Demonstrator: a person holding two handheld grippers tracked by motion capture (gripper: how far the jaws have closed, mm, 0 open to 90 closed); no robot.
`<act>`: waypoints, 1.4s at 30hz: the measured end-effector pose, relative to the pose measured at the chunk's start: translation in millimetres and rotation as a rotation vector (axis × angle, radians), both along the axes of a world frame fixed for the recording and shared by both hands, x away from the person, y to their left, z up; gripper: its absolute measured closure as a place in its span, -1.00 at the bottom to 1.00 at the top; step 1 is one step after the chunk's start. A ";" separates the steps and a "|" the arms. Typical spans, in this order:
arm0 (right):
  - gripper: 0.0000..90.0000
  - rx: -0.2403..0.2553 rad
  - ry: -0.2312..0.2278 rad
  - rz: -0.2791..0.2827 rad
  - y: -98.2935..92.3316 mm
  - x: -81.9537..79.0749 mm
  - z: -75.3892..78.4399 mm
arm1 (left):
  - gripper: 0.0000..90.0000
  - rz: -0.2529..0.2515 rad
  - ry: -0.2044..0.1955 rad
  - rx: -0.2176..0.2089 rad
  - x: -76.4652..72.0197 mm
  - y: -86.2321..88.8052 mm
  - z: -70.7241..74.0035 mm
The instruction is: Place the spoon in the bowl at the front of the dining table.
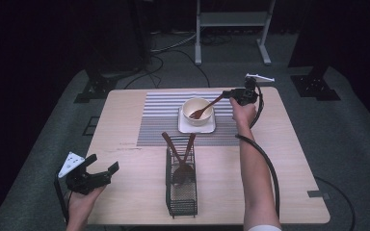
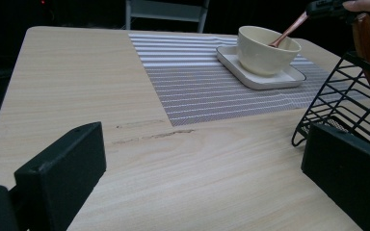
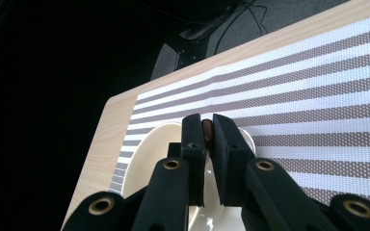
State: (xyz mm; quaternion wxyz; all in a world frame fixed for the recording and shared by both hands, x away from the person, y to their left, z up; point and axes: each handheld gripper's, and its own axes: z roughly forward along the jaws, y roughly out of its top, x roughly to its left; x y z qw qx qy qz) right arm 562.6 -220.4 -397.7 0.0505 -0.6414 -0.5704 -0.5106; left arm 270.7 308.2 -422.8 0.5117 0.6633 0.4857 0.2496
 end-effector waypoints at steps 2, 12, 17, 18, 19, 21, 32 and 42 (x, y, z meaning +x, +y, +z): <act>0.82 -0.005 0.009 0.003 -2.4 -0.3 -2.2 | -0.98 0.000 -0.001 -0.001 0.4 -0.4 0.1; 0.64 0.006 0.035 0.014 -7.4 -1.5 -12.3 | -0.98 -0.005 0.004 -0.002 2.5 -2.4 -0.1; 0.54 0.021 0.034 0.023 -7.5 -2.7 -13.4 | -0.98 -0.005 0.004 -0.007 3.5 -3.2 0.1; 0.50 0.026 0.035 0.026 -7.5 -3.1 -13.8 | -0.98 -0.007 0.005 -0.006 3.5 -3.7 0.1; 0.46 0.032 0.038 0.031 -7.6 -3.5 -14.3 | -0.98 -0.011 0.004 -0.003 3.6 -4.1 0.0; 0.43 0.032 0.042 0.040 -7.5 -4.6 -14.8 | -0.98 -0.011 0.009 -0.004 4.0 -4.8 -0.2; 0.03 0.017 0.042 0.077 -8.6 -12.5 -14.6 | -0.98 -0.012 0.005 0.000 4.7 -5.7 0.4; -0.20 0.008 0.014 0.117 -8.2 -24.3 -10.8 | -0.98 -0.015 0.002 0.007 4.6 -6.1 0.4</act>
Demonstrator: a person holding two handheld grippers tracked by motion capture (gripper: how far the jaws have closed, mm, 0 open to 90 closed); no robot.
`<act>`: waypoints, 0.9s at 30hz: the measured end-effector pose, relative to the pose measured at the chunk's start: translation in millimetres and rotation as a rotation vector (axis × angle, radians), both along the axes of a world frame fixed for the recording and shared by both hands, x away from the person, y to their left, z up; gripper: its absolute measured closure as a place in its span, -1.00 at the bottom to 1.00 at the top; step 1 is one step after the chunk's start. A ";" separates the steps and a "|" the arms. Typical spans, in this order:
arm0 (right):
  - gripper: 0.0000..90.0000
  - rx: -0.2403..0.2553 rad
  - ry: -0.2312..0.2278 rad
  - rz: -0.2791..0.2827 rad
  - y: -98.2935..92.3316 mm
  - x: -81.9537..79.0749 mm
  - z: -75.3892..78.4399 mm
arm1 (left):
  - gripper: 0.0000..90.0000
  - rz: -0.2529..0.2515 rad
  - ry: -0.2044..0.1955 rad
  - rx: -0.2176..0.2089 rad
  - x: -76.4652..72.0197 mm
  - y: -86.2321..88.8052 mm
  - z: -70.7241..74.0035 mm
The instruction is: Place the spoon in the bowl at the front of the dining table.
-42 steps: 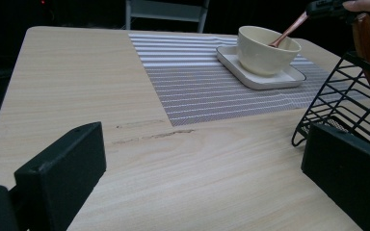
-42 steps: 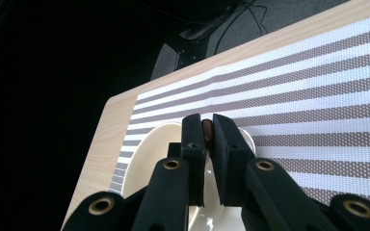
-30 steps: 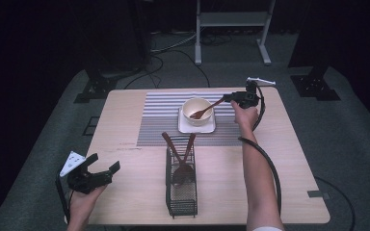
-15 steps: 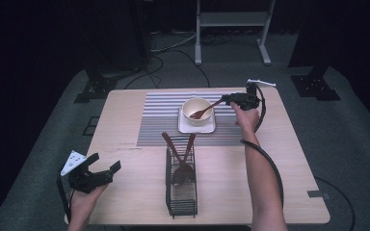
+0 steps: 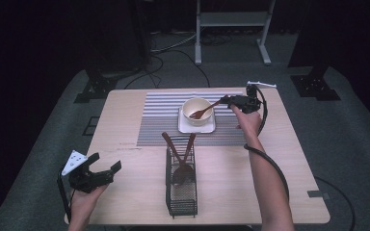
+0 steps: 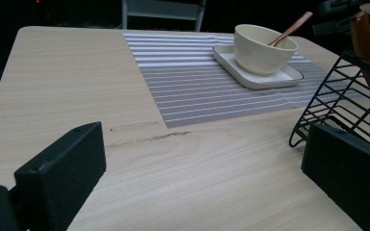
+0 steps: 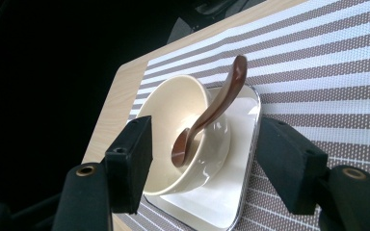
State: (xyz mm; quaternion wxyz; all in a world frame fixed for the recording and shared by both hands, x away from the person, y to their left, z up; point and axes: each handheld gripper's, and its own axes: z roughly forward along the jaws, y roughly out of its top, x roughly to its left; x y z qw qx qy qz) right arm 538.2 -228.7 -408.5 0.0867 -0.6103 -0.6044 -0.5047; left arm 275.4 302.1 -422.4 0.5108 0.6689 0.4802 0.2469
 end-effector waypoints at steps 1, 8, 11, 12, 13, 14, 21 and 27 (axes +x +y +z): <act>-0.22 0.001 0.002 0.003 0.2 -1.1 0.4 | -0.98 -0.002 -0.001 0.001 0.0 -0.4 0.4; -0.27 -0.009 -0.007 0.025 4.1 -5.6 4.2 | -0.98 -0.003 -0.002 0.006 -1.5 -0.7 0.1; -0.27 -0.009 -0.010 0.035 5.0 -7.5 5.2 | -0.98 -0.001 -0.003 0.005 -1.8 -0.5 0.3; -0.28 -0.009 -0.010 0.038 5.3 -8.0 5.2 | -0.98 -0.001 -0.002 0.006 -1.9 -0.5 0.5; -0.28 -0.008 -0.012 0.042 5.6 -8.8 4.7 | -0.98 -0.001 -0.003 0.005 -2.1 -0.8 0.5; -0.29 -0.005 -0.010 0.048 5.6 -9.7 4.2 | -0.98 0.000 -0.003 0.006 -2.4 -1.0 0.6; -0.33 0.001 -0.025 0.064 1.5 -17.4 6.1 | -0.98 0.001 0.000 0.009 -2.5 -2.2 0.1; -0.37 -0.019 -0.031 0.084 0.8 -24.2 9.1 | -0.98 -0.001 0.003 0.016 -1.8 -3.1 -0.7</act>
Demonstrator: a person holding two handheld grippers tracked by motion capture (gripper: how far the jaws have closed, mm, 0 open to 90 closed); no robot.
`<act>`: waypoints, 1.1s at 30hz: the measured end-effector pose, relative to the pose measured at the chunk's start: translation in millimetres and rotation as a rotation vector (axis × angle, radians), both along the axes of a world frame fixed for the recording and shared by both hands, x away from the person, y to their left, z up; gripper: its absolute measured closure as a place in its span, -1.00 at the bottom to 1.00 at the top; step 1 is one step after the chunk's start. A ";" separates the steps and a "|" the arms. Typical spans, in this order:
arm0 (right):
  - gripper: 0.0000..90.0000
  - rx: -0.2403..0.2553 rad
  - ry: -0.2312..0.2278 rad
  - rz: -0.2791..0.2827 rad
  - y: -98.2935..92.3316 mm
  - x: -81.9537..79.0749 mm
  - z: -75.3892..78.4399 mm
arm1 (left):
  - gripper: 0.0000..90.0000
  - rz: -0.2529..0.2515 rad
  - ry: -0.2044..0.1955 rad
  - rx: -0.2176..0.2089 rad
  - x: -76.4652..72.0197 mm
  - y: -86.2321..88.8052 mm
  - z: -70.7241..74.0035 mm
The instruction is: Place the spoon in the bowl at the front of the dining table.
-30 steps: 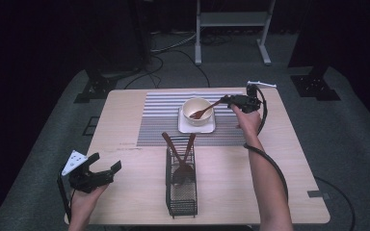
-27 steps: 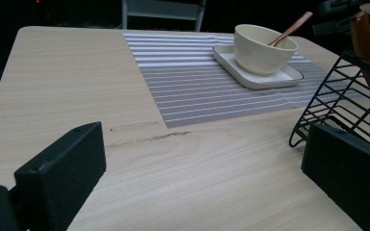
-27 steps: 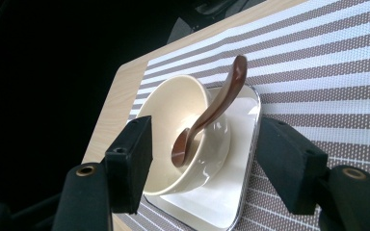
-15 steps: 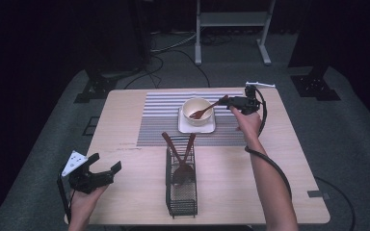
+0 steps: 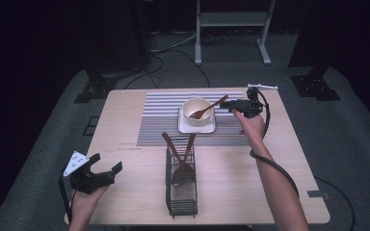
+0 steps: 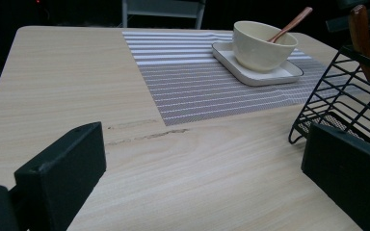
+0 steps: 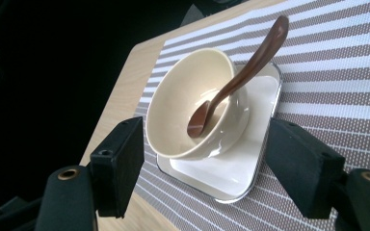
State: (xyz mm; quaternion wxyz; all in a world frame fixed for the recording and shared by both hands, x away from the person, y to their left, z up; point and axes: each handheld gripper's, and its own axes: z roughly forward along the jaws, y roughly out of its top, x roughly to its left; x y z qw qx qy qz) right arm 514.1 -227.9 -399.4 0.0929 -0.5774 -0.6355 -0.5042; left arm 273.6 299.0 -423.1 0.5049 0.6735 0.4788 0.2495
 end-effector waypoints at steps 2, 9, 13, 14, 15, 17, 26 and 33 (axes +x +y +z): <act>-0.38 -0.004 -0.004 0.008 0.3 -2.4 0.1 | -0.98 0.001 0.000 0.001 0.1 -0.2 0.0; -0.40 -0.011 -0.003 0.036 1.1 -10.7 -3.2 | -0.98 -0.001 0.001 0.001 0.8 -0.6 -0.3; -0.41 -0.023 -0.004 0.051 0.8 -15.6 -6.2 | -0.98 -0.001 0.000 0.001 1.1 -0.7 -0.1; -0.41 -0.024 -0.001 0.051 0.5 -17.0 -6.9 | -0.98 -0.001 0.000 0.001 1.1 -0.8 -0.3; -0.41 -0.026 -0.002 0.055 0.0 -18.4 -7.6 | -0.98 -0.001 0.001 0.002 1.1 -0.9 -0.3; -0.41 -0.029 0.001 0.062 -0.9 -21.4 -9.0 | -0.98 -0.001 0.001 0.003 1.2 -1.4 -0.4; -0.41 -0.029 -0.002 0.069 -12.2 -35.0 -13.7 | -0.98 -0.007 0.001 0.010 2.0 -4.4 -0.8; -0.41 -0.035 0.007 0.083 -16.7 -44.1 -20.2 | -0.98 -0.011 0.005 0.012 2.5 -6.6 -1.7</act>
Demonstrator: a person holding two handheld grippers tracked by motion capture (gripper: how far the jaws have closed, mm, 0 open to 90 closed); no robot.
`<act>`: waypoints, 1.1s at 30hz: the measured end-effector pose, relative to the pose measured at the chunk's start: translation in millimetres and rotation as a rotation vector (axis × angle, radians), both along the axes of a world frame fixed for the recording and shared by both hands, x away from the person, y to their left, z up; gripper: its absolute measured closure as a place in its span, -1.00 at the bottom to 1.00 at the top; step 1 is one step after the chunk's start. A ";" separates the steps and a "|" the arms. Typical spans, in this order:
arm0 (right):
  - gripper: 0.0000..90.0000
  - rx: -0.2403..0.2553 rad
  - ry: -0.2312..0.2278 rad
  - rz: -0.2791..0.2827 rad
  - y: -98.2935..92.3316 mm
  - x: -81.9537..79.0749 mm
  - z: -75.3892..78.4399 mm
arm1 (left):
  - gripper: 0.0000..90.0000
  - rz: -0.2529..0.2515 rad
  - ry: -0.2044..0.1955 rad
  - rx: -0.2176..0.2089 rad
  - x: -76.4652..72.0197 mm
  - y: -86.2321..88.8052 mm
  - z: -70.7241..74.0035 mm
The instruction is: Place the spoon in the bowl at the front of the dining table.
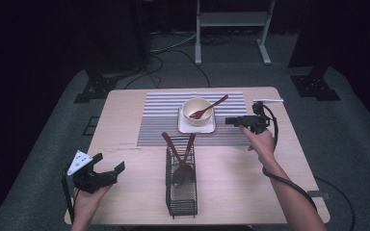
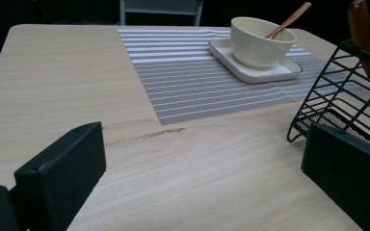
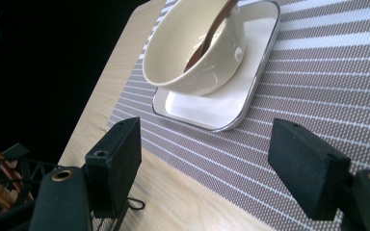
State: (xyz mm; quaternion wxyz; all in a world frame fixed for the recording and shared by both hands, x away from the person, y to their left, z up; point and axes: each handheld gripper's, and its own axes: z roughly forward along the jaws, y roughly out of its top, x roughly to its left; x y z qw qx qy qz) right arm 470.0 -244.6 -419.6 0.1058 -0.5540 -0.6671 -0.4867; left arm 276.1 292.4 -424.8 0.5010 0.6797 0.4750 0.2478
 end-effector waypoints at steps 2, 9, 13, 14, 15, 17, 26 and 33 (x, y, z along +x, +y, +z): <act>-0.41 0.002 -0.001 0.007 0.7 -2.3 -2.5 | -0.98 -0.002 0.001 0.002 0.0 -0.5 -0.2; -0.41 -0.003 0.008 0.034 4.1 -10.5 -9.4 | -0.98 0.002 -0.001 -0.001 -0.4 -1.3 0.2; -0.41 -0.005 0.013 0.048 4.9 -15.5 -14.0 | -0.98 0.001 0.001 0.001 -0.3 -2.0 -0.1; -0.41 -0.002 0.013 0.051 4.9 -16.5 -15.0 | -0.98 0.001 0.001 0.002 -0.4 -2.0 -0.2; -0.41 0.001 0.014 0.054 4.9 -17.9 -15.7 | -0.98 0.001 0.002 0.002 -0.4 -1.9 -0.3; -0.41 -0.004 0.014 0.060 5.4 -20.4 -17.0 | -0.98 0.001 0.002 0.002 -0.4 -1.7 -0.4; -0.41 -0.009 0.004 0.088 7.6 -31.5 -18.6 | -0.98 0.000 0.003 0.003 -0.5 -3.5 -0.3; -0.41 -0.024 0.004 0.113 9.8 -41.0 -21.0 | -0.98 -0.002 0.003 0.003 -0.2 -4.1 -0.5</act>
